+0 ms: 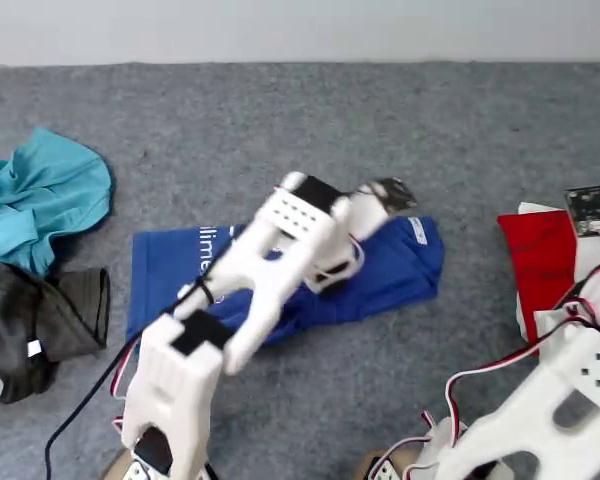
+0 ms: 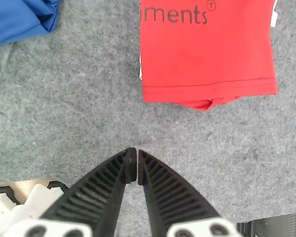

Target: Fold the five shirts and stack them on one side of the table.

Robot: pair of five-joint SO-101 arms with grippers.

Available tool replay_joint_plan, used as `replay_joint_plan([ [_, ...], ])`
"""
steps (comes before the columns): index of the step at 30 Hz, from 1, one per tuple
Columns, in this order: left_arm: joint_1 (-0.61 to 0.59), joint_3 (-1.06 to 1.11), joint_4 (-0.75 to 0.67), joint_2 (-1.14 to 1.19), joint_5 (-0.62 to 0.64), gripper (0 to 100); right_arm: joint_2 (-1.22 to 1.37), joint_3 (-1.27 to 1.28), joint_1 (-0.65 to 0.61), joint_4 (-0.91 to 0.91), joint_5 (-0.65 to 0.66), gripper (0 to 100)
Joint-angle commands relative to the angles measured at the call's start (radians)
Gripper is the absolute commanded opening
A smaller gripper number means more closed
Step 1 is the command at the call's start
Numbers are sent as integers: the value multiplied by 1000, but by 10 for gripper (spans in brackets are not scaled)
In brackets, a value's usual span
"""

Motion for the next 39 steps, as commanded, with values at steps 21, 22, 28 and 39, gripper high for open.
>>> replay_joint_plan([
  [21,-184,-148,201,-55,-14,156,-22,-5,10,42,0,12],
  [22,-195,-124,187,-51,-14,156,-22,-5,10,42,0,12],
  [28,-187,-28,137,14,-9,156,-22,-5,10,42,0,12],
  [39,-18,151,137,63,28,155,-22,-5,10,42,0,12],
])
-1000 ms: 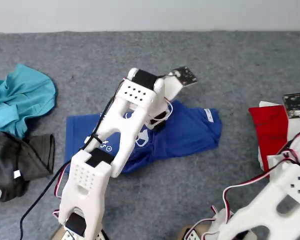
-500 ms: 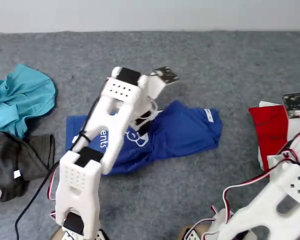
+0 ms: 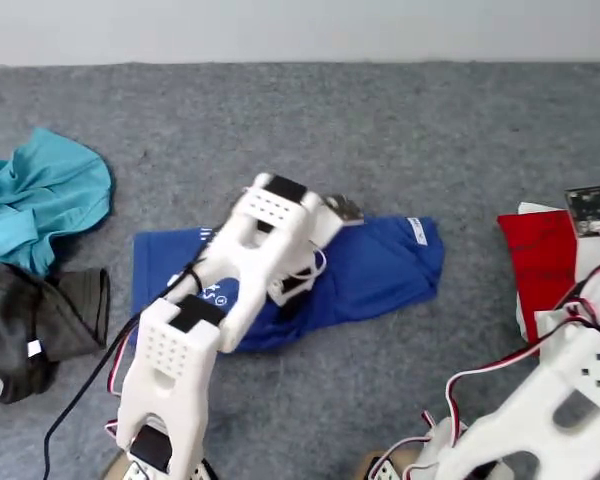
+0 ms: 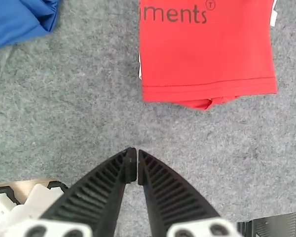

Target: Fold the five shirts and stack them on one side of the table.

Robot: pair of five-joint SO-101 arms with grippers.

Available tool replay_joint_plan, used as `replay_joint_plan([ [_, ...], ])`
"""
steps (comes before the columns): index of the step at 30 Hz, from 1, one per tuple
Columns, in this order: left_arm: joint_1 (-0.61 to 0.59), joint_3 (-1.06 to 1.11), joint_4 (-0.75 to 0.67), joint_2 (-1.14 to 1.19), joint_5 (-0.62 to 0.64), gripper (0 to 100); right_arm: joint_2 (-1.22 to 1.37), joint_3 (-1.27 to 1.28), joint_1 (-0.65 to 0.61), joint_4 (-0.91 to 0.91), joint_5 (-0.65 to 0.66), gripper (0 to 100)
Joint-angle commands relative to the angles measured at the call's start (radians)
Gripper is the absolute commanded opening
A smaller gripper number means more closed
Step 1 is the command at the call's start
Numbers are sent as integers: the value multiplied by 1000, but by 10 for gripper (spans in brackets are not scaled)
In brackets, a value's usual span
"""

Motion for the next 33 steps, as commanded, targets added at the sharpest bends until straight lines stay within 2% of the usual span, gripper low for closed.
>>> replay_joint_plan([
  [1,41,41,0,-12,8,154,-22,-5,7,41,0,12],
  [8,38,39,46,-81,8,83,-22,-5,7,39,0,12],
  [16,38,35,37,-368,6,83,-22,-5,5,39,0,12],
  [21,37,35,-3,-460,6,83,-13,-5,-18,38,-2,12],
  [25,-20,33,-34,-499,20,83,-10,-5,-136,35,-78,12],
  [33,-256,39,-49,-671,95,79,168,38,-487,-88,-325,12],
])
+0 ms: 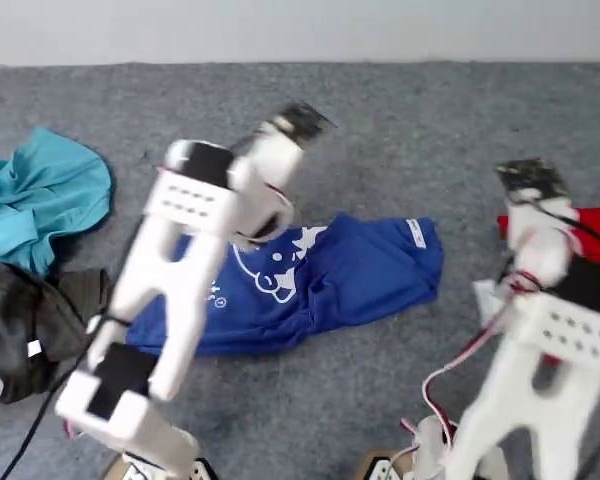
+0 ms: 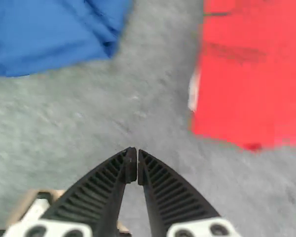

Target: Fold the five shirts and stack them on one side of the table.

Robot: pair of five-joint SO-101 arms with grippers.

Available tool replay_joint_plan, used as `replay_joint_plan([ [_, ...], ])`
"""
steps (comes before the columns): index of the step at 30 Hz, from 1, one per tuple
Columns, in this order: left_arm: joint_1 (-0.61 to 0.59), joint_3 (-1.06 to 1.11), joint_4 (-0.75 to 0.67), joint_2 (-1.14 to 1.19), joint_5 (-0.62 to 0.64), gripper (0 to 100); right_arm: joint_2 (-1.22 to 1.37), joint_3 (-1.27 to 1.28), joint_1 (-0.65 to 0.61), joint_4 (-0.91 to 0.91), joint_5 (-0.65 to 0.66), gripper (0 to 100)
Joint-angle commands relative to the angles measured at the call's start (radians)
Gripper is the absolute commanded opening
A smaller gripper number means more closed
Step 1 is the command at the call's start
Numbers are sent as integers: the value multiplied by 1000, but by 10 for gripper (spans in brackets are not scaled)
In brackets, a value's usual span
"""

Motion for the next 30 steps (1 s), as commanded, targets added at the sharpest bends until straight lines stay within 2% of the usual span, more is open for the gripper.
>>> replay_joint_plan([
  [1,-114,-2,-6,-132,29,79,110,-2,-143,-73,-104,12],
  [6,-293,-1,-2,-235,66,79,280,-2,-274,-271,-204,9],
  [13,-508,-1,46,-350,71,79,452,2,-437,-553,-253,12],
  [20,-674,-1,86,-393,72,79,714,-2,-473,-792,-255,12],
  [24,-749,-1,86,-394,71,79,848,-3,-458,-806,-252,9],
  [30,-842,-1,83,-394,64,79,848,-121,-449,-605,-252,9],
])
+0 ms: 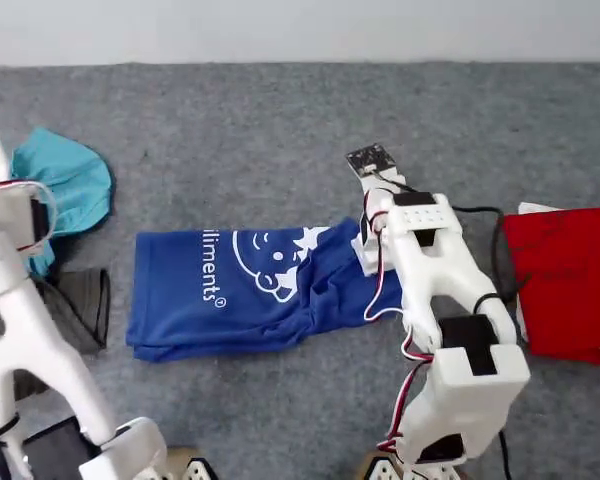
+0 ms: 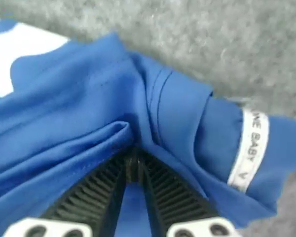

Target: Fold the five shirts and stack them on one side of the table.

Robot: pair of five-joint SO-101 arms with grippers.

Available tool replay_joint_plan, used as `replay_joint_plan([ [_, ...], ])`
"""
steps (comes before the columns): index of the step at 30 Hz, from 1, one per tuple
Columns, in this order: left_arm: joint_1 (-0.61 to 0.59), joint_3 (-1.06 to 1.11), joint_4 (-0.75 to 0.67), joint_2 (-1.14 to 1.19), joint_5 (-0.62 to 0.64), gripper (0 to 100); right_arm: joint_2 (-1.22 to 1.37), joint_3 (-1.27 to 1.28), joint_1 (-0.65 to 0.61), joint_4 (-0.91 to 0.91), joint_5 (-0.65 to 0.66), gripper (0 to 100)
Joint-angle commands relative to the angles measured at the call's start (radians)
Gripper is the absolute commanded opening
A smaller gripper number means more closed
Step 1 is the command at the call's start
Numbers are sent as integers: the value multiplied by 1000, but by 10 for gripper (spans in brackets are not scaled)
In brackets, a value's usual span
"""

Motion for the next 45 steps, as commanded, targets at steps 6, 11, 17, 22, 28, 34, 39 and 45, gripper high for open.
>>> replay_joint_plan([
  [6,-100,-8,-5,-40,6,79,-8,-368,12,351,-9,11],
  [11,-91,28,-5,-31,8,80,-1,-635,-4,567,-9,12],
  [17,98,225,-15,21,54,83,-8,-753,-19,777,-9,9],
  [22,183,331,-124,186,112,98,-107,-700,5,774,-9,12],
  [28,198,334,-183,427,115,225,-306,-534,36,776,-8,12],
  [34,201,334,-198,535,107,228,-521,-344,133,774,-2,12],
  [39,255,335,-239,589,112,228,-639,-241,223,773,0,12],
  [45,296,323,-327,695,175,224,-737,-196,274,773,0,12],
])
